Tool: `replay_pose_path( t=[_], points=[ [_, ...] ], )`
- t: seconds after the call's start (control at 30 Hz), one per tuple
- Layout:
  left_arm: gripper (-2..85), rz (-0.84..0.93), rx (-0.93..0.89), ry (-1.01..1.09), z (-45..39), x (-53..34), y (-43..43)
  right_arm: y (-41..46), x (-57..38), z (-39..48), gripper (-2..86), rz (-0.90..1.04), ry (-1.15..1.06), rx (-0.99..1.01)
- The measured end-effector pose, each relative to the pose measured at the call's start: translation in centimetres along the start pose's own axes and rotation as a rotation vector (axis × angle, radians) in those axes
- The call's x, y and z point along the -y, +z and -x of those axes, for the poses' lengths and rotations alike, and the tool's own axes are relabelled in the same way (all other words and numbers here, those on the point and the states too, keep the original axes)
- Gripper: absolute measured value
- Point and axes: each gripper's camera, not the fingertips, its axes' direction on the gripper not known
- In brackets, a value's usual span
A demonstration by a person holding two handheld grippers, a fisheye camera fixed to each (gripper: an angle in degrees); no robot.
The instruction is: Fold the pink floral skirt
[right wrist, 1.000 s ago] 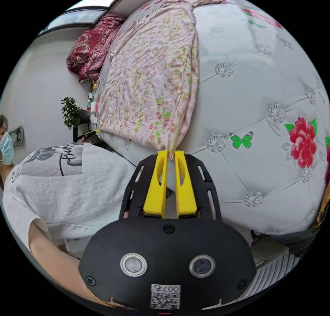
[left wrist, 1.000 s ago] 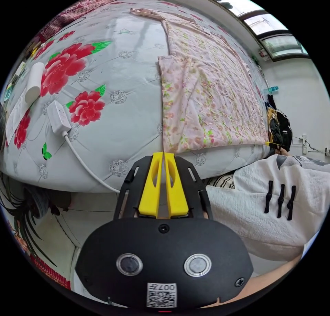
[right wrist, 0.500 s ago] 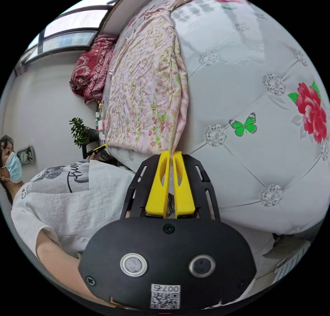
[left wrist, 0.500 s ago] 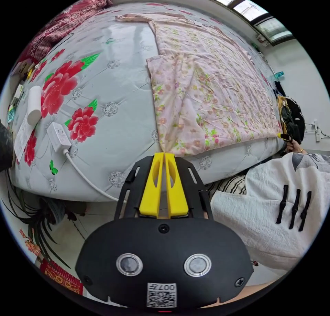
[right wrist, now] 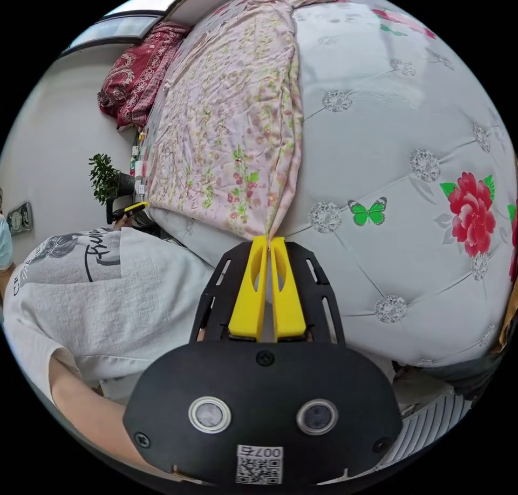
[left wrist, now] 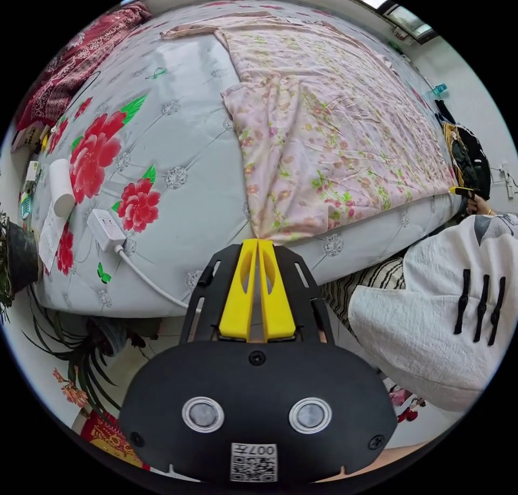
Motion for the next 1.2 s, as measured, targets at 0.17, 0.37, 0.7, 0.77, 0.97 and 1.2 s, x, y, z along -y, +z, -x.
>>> replay_pose_path(
  t=[0.17,0.37,0.7,0.77,0.97,1.2],
  points=[
    [-1.0,-0.120,-0.050,-0.083,-0.3,-1.4,-4.1,-2.9,-2.0,0.9,-0.3,-0.110,-0.042,0.107],
    [-1.0,-0.141,-0.051,-0.126,-1.2,-1.9,-7.5,-6.9,-4.7,1.6,-0.3,-0.296,-0.047,0.297],
    [-1.0,-0.134,-0.019,-0.071,0.0,11.4,-13.2,-13.2,3.4,4.5,-0.4,-0.425,0.006,0.426],
    [-1.0,-0.139,-0.010,-0.068,0.5,15.0,-13.7,-14.5,6.0,5.0,-0.4,-0.469,0.021,0.447],
    [-1.0,-0.144,-0.015,-0.084,3.2,28.1,-13.6,-17.1,17.6,5.8,-0.3,-0.505,0.040,0.401],
    [-0.9,0.001,0.024,-0.108,5.7,42.6,-6.3,-14.1,33.7,2.0,-0.2,-0.416,0.146,0.319]
  ],
)
